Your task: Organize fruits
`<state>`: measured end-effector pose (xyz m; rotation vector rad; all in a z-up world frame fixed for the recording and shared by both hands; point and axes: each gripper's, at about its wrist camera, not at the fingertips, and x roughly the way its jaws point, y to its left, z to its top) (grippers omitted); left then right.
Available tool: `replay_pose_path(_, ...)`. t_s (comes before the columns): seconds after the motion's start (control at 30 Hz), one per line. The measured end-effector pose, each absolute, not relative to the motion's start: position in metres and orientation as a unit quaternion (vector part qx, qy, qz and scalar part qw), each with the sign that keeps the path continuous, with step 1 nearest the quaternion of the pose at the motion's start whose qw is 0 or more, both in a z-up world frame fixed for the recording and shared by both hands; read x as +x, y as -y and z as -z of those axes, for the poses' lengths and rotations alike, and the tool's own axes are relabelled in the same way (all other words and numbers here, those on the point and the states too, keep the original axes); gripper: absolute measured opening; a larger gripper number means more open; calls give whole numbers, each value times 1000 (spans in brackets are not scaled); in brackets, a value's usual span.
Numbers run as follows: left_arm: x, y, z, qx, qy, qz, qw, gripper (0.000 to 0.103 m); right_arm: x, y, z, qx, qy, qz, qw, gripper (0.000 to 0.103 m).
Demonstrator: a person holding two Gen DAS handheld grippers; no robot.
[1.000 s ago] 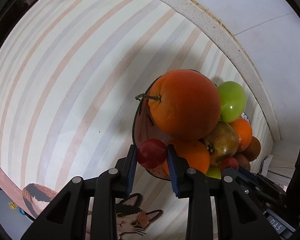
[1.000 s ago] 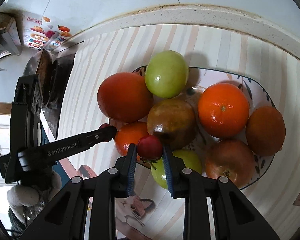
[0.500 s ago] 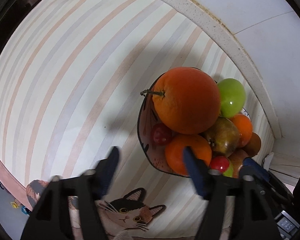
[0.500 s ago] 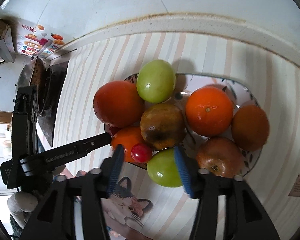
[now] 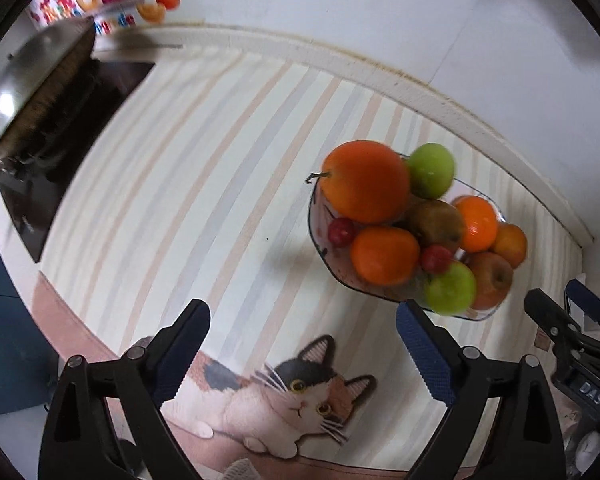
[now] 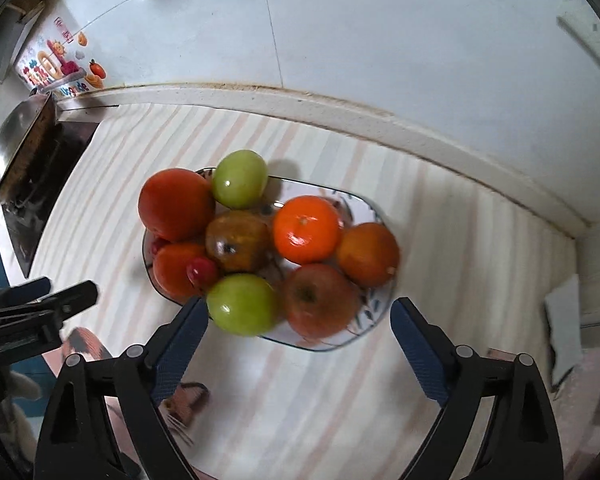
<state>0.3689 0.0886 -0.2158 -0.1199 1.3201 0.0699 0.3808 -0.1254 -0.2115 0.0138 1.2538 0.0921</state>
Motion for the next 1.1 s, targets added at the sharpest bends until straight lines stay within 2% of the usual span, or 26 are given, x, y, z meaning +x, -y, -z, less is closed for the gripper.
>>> replay_pose_path(0.27, 333, -65, 175, -58, -568, -41, 820, 95, 347, 143, 180, -1, -556, -48, 830, 96)
replay_pose_path(0.53, 284, -54, 129, -55, -519, -37, 852, 95, 297, 151, 126, 5, -511, -44, 858, 96)
replay_pose_path(0.83, 197, -58, 75, -43, -461, -36, 885, 95, 196, 144, 50, 8, -447, -34, 894, 97)
replay_pose_path(1.1, 120, -67, 38, -31, -418, -30, 907, 95, 107, 135, 5, 17, -411, -27, 911, 98)
